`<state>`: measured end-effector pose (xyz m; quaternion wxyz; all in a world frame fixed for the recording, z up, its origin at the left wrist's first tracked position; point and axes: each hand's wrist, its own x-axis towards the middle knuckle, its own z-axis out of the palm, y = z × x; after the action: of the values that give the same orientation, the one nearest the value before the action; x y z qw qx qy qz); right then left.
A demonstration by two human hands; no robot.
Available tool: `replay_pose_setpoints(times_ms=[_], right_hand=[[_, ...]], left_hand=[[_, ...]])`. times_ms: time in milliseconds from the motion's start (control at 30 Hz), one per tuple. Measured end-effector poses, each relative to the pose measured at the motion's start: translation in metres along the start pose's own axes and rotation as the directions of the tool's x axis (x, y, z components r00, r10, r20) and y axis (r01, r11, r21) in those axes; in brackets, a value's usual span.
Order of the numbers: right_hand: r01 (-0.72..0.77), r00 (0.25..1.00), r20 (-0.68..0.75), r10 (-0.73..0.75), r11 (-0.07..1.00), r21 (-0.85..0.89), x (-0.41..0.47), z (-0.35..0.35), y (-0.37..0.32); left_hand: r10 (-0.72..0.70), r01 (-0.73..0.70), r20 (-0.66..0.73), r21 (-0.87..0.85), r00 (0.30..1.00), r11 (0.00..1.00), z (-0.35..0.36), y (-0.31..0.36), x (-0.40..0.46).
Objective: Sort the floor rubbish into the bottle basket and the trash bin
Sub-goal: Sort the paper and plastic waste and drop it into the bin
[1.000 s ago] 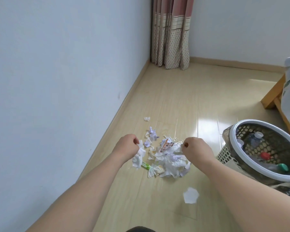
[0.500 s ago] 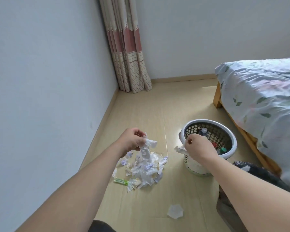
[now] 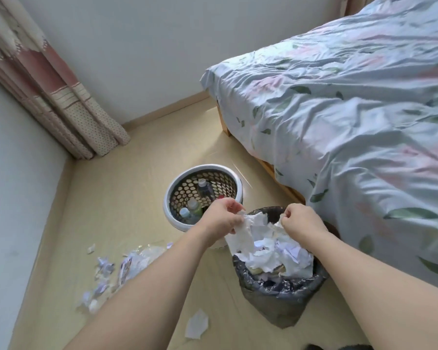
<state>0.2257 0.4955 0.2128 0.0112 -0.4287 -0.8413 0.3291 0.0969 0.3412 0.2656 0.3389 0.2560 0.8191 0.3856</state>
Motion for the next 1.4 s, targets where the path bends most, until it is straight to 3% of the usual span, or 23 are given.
replay_pose_setpoints(times_ms=[100,233,333,433,500,600,667,800,967,1200,1400], right_hand=[[-0.067,0.997,0.046,0.067,0.998,-0.009,0.021,0.012,0.036],[-0.041,0.987,0.153,0.043,0.999,-0.014,0.047,0.037,0.072],[0.059,0.951,0.310,-0.024,0.993,-0.104,0.066,0.064,0.094],[0.118,0.907,0.422,-0.007,0.964,-0.238,0.074,0.088,0.107],[0.139,0.893,0.450,0.007,0.946,-0.292,0.079,0.105,0.113],[0.143,0.885,0.465,0.030,0.932,-0.334,0.084,0.122,0.117],[0.136,0.881,0.471,0.047,0.928,-0.348,0.085,0.126,0.116],[0.109,0.868,0.491,0.080,0.933,-0.344,0.083,0.119,0.109],[0.120,0.887,0.459,0.044,0.939,-0.323,0.068,0.071,0.081],[0.197,0.923,0.382,-0.057,0.920,-0.339,0.017,0.026,-0.002],[0.351,0.893,0.391,-0.224,0.889,-0.293,-0.030,0.074,-0.095]], left_hand=[[0.003,-0.006,0.034,0.080,0.999,0.997,0.053,-0.011,0.034],[0.134,-0.109,-0.024,0.454,0.991,0.884,0.115,-0.049,0.069],[0.214,-0.287,0.192,0.621,0.958,0.729,0.150,-0.087,0.083],[0.140,-0.286,0.257,0.720,0.956,0.632,0.171,-0.126,0.092],[0.009,-0.206,0.244,0.795,0.970,0.570,0.175,-0.141,0.099],[-0.234,-0.133,0.286,0.849,0.929,0.512,0.181,-0.152,0.114],[-0.272,-0.129,0.290,0.864,0.918,0.487,0.185,-0.154,0.124],[-0.250,-0.123,0.298,0.833,0.921,0.539,0.180,-0.142,0.126],[-0.068,-0.199,0.311,0.745,0.948,0.636,0.138,-0.102,0.099],[0.059,-0.138,0.136,0.699,0.989,0.702,0.052,-0.064,0.032],[0.021,0.007,-0.034,0.664,0.999,0.748,-0.044,-0.109,-0.022]])
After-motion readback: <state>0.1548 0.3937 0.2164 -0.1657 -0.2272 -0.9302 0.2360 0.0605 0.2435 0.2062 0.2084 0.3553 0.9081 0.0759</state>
